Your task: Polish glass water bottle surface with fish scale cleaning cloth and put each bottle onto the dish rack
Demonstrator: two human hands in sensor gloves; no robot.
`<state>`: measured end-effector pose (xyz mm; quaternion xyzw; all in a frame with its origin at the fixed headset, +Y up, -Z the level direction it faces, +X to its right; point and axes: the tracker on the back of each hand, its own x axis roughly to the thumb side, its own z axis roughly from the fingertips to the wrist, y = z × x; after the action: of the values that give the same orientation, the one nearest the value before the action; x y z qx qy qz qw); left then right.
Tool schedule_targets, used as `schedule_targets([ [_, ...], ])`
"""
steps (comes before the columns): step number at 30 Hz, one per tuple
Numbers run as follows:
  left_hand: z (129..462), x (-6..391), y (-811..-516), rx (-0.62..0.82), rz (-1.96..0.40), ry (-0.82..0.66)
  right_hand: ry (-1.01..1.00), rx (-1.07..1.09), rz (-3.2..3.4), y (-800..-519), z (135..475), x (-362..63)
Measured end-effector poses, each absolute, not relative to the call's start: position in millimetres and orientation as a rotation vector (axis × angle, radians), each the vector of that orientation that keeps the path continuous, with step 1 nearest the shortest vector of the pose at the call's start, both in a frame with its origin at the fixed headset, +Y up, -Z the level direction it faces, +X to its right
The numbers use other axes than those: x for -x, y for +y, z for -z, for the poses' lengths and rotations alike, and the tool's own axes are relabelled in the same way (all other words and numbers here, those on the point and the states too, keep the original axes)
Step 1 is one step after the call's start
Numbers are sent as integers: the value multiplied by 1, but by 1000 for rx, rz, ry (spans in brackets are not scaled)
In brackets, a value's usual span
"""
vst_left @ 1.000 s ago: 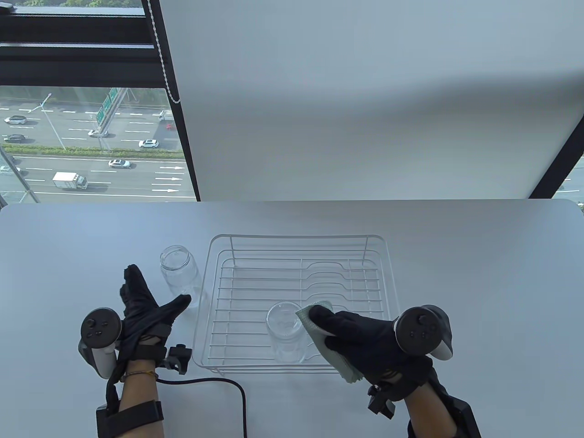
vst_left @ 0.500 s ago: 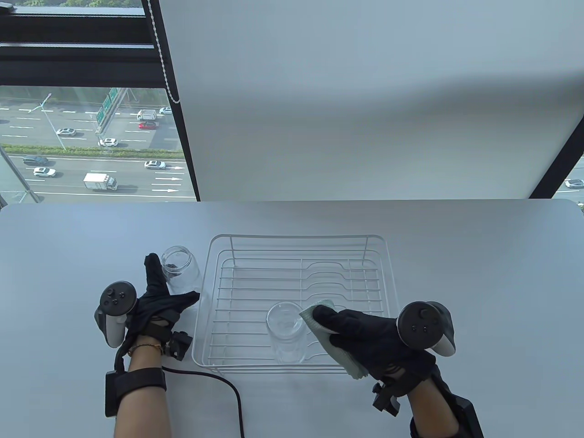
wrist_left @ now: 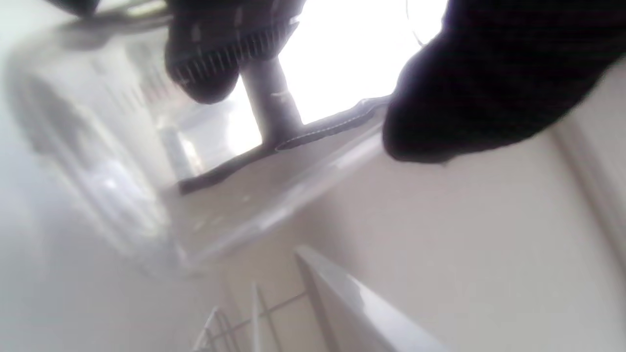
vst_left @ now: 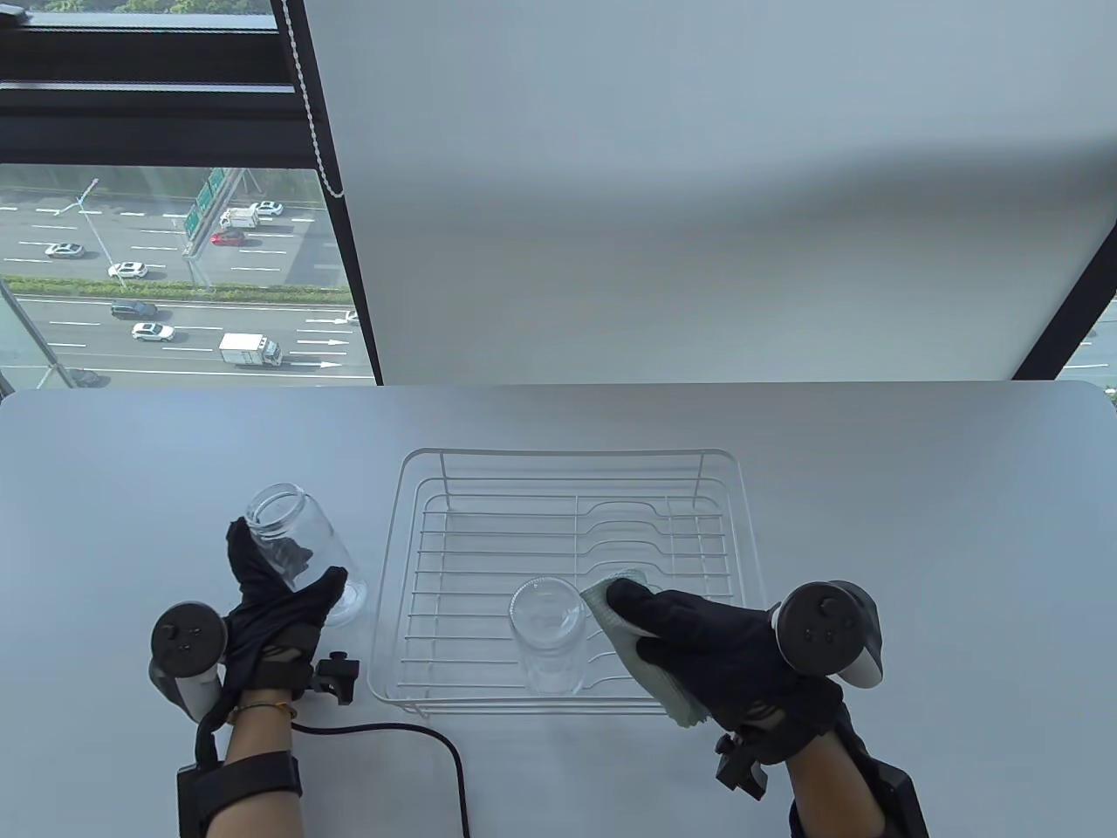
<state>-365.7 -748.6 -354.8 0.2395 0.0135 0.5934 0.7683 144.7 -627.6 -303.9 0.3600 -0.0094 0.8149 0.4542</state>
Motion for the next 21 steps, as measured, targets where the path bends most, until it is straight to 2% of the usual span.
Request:
schedule_targets([
  [2,343,366,-724,-661,-1270,10,-37,-886,-2009,-626,303,-145],
  [4,330,358,-690,-788,-1294,-93,-53,-881,-2005,-626,302,-146],
  [6,315,338,-652,-861,-1317,-211,-78,-864,-2003,-626,302,-146],
  [8,300,309,-620,-841,-1378,-324,-123,-836,-1994,-626,301,-146],
  [9,292,288,-606,-803,-1428,-409,-133,-829,-1990,-626,301,-146],
  [10,285,264,-593,-700,-1515,-483,-142,-823,-1979,-627,301,-146],
  [12,276,227,-588,-524,-1622,-537,-164,-813,-1956,-627,299,-145],
  [16,277,163,-606,-195,-1711,-671,-247,-711,-1908,-626,295,-147],
  [21,277,121,-632,18,-1637,-712,-343,-703,-1822,-622,288,-147],
])
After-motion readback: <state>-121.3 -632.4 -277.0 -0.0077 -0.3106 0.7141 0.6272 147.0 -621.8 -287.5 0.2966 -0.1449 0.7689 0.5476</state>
